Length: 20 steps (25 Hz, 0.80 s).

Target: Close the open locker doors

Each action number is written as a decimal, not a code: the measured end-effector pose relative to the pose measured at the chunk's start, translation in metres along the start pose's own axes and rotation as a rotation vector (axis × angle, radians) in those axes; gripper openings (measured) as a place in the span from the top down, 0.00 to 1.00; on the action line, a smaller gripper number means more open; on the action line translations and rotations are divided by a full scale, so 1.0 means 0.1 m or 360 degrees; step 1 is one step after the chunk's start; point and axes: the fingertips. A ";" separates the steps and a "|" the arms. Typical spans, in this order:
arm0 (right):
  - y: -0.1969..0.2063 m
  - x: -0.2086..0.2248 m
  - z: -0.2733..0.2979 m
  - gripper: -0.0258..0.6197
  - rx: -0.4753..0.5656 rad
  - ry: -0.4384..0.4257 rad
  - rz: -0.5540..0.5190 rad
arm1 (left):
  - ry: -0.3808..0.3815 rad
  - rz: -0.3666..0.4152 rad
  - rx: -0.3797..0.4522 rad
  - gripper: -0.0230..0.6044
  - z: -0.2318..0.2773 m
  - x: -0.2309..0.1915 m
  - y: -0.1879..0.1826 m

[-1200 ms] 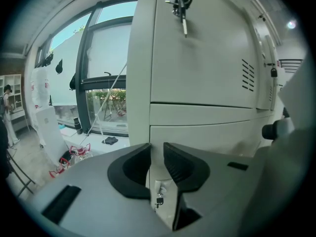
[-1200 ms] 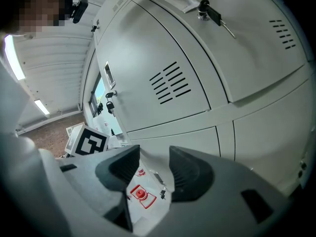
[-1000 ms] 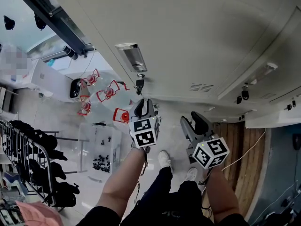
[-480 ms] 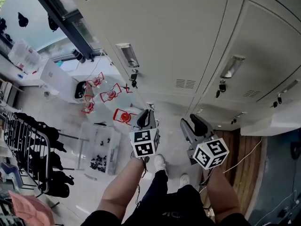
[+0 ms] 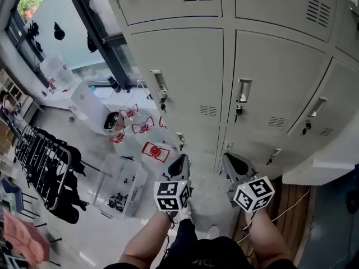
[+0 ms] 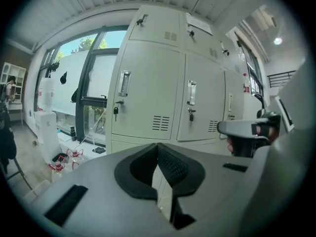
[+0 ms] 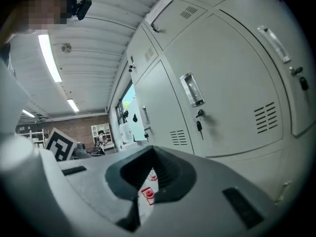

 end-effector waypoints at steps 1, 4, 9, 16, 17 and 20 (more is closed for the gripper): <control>-0.04 -0.03 -0.04 0.96 0.0004 -0.0019 -0.0015 | -0.0005 0.0006 0.0018 0.96 -0.09 0.06 -0.06; -0.10 -0.17 -0.13 0.96 0.0002 -0.0090 -0.0051 | -0.0023 0.0032 0.0052 0.96 -0.37 0.19 -0.20; -0.21 -0.47 -0.19 0.96 0.0002 -0.0203 -0.0056 | -0.0063 0.0046 0.0078 0.96 -0.74 0.28 -0.38; -0.20 -0.96 -0.18 0.96 0.0069 -0.0347 -0.0004 | -0.0099 0.0069 0.0091 0.96 -1.23 0.16 -0.46; -0.15 -1.05 -0.19 0.96 0.0057 -0.0353 -0.0012 | -0.0103 0.0064 0.0090 0.96 -1.32 0.12 -0.45; 0.01 -1.32 -0.23 0.96 0.0014 -0.0348 -0.0027 | -0.0113 0.0041 0.0081 0.96 -1.59 -0.01 -0.39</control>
Point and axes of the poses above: the fingertips, and each gripper's own axes: z forward along the fingers, x to its right, y out of its underside, and after that the axes turned 9 degrees about x, right-handed
